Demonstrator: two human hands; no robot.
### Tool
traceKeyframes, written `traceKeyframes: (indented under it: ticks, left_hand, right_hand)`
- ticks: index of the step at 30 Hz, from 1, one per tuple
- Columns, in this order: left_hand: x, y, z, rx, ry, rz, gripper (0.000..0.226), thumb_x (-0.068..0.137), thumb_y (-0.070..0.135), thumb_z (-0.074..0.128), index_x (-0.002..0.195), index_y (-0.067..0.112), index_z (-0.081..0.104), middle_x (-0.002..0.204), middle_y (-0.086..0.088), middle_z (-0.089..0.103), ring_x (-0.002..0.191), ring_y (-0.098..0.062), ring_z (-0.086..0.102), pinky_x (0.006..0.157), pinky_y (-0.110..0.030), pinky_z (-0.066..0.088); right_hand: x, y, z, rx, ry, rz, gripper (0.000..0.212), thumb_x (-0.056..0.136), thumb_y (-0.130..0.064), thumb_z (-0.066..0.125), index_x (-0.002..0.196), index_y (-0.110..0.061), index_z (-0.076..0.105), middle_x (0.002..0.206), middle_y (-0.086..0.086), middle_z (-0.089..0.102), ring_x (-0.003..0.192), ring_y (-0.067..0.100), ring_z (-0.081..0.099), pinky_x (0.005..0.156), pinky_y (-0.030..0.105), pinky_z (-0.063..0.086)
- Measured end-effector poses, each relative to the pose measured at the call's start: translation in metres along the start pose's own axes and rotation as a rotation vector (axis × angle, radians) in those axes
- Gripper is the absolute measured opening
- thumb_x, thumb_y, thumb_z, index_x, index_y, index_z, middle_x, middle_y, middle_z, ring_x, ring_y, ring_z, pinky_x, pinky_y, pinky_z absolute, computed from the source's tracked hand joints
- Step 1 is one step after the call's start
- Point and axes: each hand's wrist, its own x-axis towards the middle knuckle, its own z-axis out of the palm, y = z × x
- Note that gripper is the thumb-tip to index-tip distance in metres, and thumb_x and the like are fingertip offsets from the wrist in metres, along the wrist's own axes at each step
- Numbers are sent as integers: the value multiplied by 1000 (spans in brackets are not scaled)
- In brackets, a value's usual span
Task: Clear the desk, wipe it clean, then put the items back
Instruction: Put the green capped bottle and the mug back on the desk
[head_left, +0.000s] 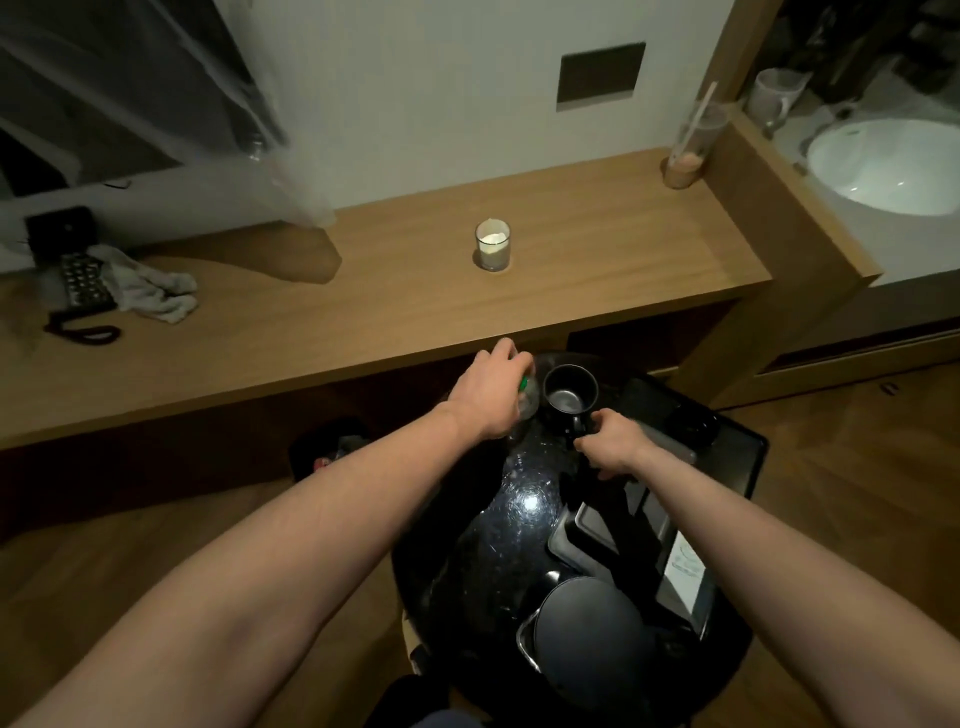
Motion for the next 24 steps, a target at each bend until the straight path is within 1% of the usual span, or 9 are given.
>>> traceKeyframes:
  ticks: [2, 5, 9, 10, 12, 15, 17, 21, 24]
  left_hand:
    - [-10, -1, 2, -88, 14, -50, 39, 89, 11, 74, 121, 23, 56, 129, -1, 43, 108, -29, 59, 93, -45, 56]
    - [-35, -6, 3, -208, 28, -108, 32, 91, 10, 70, 116, 24, 56, 126, 3, 43, 106, -26, 60, 94, -42, 55]
    - [-73, -19, 11, -270, 69, -177, 28, 94, 22, 71, 115, 32, 56, 123, 11, 44, 107, -18, 58, 96, -37, 55]
    - [-82, -22, 14, -279, 71, -191, 29, 93, 23, 72, 116, 33, 57, 123, 13, 44, 109, -16, 58, 97, -36, 54]
    - [-100, -26, 19, -291, 69, -224, 30, 93, 25, 72, 119, 34, 59, 123, 16, 45, 111, -12, 57, 100, -33, 52]
    - [-122, -32, 25, -323, 79, -271, 29, 94, 24, 72, 118, 34, 60, 121, 18, 44, 110, -10, 56, 99, -30, 50]
    - [-135, -35, 29, -348, 104, -311, 29, 93, 23, 73, 116, 34, 61, 119, 20, 44, 109, -8, 55, 98, -28, 49]
    - [-158, -36, 36, -391, 135, -385, 29, 90, 23, 77, 113, 34, 63, 114, 19, 45, 106, -5, 52, 89, -20, 41]
    - [-173, -40, 35, -433, 170, -422, 29, 88, 25, 79, 111, 36, 64, 113, 17, 47, 106, -6, 52, 93, -23, 43]
  right_hand:
    - [16, -1, 6, 6, 38, 30, 22, 88, -15, 61, 108, -7, 60, 99, 15, 71, 81, 31, 74, 60, 43, 65]
    - [30, -4, 13, -11, 59, 76, 18, 86, -18, 64, 94, -2, 66, 91, 17, 74, 81, 31, 76, 69, 42, 65]
    - [33, -15, 13, -25, 9, 119, 24, 94, -20, 68, 108, -2, 63, 105, 13, 67, 66, 18, 60, 44, 17, 45]
    - [37, -15, 15, 33, 9, 124, 28, 97, -22, 66, 117, -2, 62, 109, 13, 67, 72, 19, 62, 50, 16, 48]
    - [43, -13, 22, 138, -30, 107, 31, 103, -18, 56, 127, 2, 60, 105, 14, 66, 82, 25, 66, 71, 27, 60]
    - [51, -13, 28, 295, -51, 126, 32, 106, -9, 44, 132, 6, 55, 114, 23, 67, 80, 27, 68, 77, 40, 65]
    - [52, -18, 30, 386, -68, 116, 33, 106, -8, 45, 135, 4, 52, 106, 21, 67, 82, 31, 70, 80, 47, 64]
    - [38, -28, 26, 499, -120, 160, 38, 110, -14, 41, 147, -10, 38, 95, 27, 65, 81, 40, 68, 61, 45, 63]
    - [14, -36, 23, 330, -239, 89, 26, 110, -18, 43, 133, -8, 48, 94, 26, 67, 78, 35, 68, 50, 38, 60]
